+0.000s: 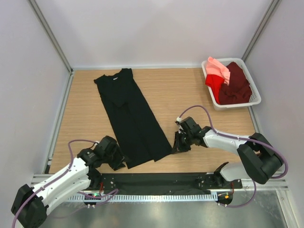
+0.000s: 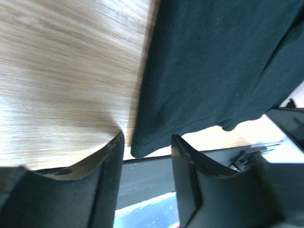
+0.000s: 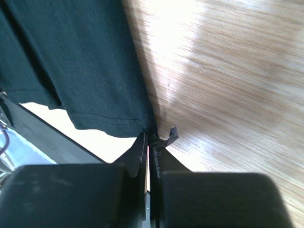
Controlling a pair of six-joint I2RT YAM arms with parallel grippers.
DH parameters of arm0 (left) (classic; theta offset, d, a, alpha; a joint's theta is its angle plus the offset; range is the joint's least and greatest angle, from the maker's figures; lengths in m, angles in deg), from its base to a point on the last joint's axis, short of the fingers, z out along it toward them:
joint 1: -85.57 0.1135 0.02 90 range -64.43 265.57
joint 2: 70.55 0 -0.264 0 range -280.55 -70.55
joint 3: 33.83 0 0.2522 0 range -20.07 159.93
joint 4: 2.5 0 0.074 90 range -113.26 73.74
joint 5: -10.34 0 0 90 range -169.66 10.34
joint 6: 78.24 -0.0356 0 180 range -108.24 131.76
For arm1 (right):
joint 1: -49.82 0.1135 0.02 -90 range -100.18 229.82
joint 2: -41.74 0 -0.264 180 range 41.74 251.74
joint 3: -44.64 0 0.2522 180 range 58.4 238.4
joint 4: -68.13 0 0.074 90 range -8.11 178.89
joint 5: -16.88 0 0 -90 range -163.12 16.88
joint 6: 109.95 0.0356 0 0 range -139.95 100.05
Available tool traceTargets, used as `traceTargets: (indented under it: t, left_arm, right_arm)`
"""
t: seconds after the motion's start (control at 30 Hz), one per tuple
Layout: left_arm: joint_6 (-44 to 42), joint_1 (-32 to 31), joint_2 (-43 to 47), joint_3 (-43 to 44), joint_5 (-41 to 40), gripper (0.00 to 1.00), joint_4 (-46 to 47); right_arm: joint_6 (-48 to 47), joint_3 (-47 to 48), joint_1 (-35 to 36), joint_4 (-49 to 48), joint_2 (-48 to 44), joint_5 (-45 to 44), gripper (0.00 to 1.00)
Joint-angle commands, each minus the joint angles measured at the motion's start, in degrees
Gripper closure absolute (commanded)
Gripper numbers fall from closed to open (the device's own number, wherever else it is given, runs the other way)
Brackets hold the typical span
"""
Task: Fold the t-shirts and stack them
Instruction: Fold the tshirt
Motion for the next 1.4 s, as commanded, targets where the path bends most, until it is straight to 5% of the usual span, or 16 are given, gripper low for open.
traceTargets:
  t: [0.0,0.17,0.33,0.77,0.97,1.27,1.37]
  left_arm:
    - [-0.67,-1.7,-1.17,-0.33,-4.71,0.55,-4.57]
    - [-1.55,-2.23,-3.01,-0.24,-4.02,0.68,-2.65]
    - [-4.18,-2.32,-2.66,0.64,-4.71,0.99,-1.06]
    - [-5.77,-3.29,-3.54,10.91,-6.31,1.0,-12.66]
    - [-4.8,-3.55,-2.49,9.17,-1.48,1.0,-6.35]
    - [-9.01,-1.1,-13.72,16.19,-6.12,1.0,-6.59]
    - [-11.21,4.17,-16.01,19.36,-4.99,1.0,-6.86]
  right_arm:
    - [1.51,-0.09,0.45,-2.21,-1.11,-0.43,0.99]
    - [2.04,0.0,0.45,-2.13,-1.99,-1.57,0.99]
    - [3.53,-0.52,1.15,-2.47,-4.1,-1.22,0.99]
    - [7.93,-2.63,5.72,0.24,-14.73,-6.49,0.99]
    - [8.28,-1.5,7.65,1.39,-16.49,-9.21,0.99]
    - [1.43,12.62,7.74,6.21,-5.87,-12.21,0.99]
    - [-1.03,20.79,7.74,9.47,-0.51,-13.79,0.99]
